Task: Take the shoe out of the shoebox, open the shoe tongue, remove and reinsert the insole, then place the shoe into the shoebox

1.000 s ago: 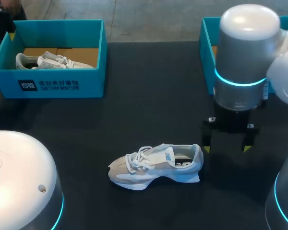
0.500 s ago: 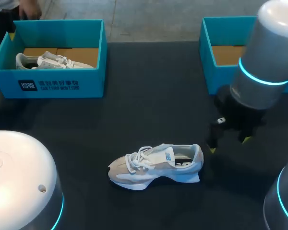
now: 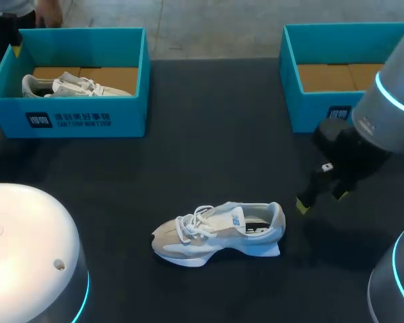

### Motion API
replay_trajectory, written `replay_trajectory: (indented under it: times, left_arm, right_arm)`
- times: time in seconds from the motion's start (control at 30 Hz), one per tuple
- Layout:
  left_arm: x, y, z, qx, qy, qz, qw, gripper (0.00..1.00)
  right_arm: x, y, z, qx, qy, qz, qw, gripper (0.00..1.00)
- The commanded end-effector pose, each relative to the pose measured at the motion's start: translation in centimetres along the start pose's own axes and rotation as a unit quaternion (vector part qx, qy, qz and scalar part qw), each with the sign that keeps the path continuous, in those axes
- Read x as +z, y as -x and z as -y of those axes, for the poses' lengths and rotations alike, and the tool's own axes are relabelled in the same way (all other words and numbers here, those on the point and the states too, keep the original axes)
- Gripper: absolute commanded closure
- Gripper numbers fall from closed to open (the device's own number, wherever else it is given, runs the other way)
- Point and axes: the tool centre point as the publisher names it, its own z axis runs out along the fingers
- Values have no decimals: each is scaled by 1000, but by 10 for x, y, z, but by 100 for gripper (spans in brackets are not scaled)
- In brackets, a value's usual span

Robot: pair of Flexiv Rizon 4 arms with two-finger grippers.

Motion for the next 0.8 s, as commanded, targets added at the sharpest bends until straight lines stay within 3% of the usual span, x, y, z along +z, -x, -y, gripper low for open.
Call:
replay_trajectory:
  times: [0.03,0.23,0.4,0.47,0.8]
  left_arm:
    - [0,0,1,0,1,-1,1000,0]
    - [0,0,1,0,1,-1,1000,0]
    - [0,0,1,0,1,-1,1000,0]
    - [0,0,1,0,1,-1,1000,0]
    - [0,0,1,0,1,-1,1000,0]
  right_arm:
    - [-4,6,14,-64,84,-99,989,0]
    - [-14,10,22,-159,136,-143,967,0]
    - [-9,16,26,-228,173,-134,949,0]
    - [4,17,24,-232,143,-117,955,0]
    - [4,17,24,-232,143,-117,955,0]
